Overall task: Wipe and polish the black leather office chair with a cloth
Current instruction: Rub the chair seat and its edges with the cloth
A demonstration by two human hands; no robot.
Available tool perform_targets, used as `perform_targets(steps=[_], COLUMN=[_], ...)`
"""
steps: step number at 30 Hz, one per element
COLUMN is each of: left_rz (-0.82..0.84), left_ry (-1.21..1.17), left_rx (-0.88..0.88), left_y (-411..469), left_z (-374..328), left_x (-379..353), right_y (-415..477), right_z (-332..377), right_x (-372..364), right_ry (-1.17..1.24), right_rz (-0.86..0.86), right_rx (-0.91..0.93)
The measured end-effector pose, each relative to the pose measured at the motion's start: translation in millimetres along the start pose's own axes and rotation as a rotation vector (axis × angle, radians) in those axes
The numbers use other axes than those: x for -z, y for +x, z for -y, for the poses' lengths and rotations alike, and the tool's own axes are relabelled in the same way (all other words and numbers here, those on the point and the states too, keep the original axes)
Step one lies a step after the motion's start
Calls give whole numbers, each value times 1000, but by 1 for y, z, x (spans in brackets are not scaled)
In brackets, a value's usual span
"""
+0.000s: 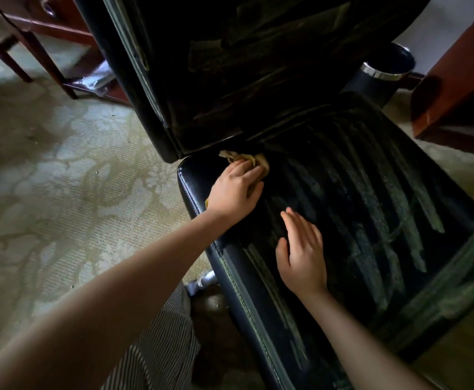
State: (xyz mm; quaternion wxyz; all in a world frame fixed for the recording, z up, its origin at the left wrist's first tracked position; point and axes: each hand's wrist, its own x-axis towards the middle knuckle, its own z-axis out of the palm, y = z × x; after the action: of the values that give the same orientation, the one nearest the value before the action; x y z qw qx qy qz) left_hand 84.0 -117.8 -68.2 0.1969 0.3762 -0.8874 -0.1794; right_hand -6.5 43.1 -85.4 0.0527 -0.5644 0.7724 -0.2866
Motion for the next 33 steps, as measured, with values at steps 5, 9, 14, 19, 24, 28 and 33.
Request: perform_targets(steps=[5, 9, 14, 19, 24, 28, 33], left_rz=[79, 45, -168, -112, -73, -100, 14], left_ry=[-71, -83, -65, 25, 58, 62, 26], left_rx=[-254, -358, -111, 224, 216, 88, -94], left_y=[-34, -38, -2, 31, 23, 11, -17], left_z=[-12, -12, 14, 45, 34, 12, -12], left_x=[-11, -13, 10, 20, 13, 5, -8], right_y=[2, 4, 2, -14, -18, -26, -42], right_z=[0, 2, 9, 10, 9, 12, 6], right_x=[4, 9, 25, 54, 61, 79, 82], right_ry=[-1, -27, -33, -79, -195, -253, -287], right_rz=[33, 59, 149, 392, 637, 639, 689], right_rx=[-1, -5, -38, -140, -236, -259, -314])
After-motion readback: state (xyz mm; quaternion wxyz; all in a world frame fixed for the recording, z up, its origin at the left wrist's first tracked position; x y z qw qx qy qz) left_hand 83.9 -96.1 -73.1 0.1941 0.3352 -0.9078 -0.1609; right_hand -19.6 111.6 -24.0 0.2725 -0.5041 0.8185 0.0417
